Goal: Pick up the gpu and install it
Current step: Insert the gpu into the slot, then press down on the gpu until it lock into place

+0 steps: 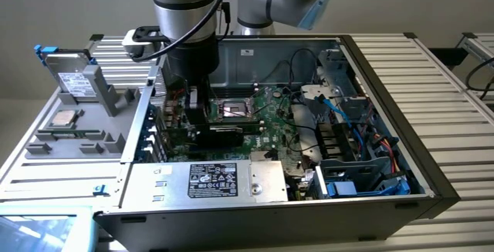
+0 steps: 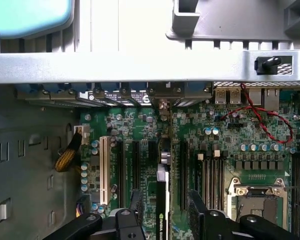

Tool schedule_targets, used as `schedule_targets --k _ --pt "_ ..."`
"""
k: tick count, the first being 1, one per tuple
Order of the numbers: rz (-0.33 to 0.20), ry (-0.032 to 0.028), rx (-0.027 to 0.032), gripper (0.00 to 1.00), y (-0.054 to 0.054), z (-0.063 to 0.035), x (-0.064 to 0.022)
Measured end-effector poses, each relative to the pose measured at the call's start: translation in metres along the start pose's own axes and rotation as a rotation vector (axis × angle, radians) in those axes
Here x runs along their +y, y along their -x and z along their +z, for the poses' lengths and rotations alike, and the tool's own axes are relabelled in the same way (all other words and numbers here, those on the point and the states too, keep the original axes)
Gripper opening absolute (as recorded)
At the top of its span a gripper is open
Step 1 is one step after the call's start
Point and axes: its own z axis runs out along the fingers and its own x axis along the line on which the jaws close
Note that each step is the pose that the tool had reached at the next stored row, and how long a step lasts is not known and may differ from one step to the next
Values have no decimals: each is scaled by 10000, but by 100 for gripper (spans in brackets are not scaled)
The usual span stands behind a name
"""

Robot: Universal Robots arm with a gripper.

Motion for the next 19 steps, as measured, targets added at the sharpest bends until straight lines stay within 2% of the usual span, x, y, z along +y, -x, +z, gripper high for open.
schedule_targets --k 9,13,14,16,19 --pt "-8 0 0 47 0 0 0" --pt "-12 1 0 22 0 0 0" --pt "-12 2 4 22 1 -1 0" --pt "31 1 11 12 3 13 1" --pt "108 -46 10 12 8 48 30"
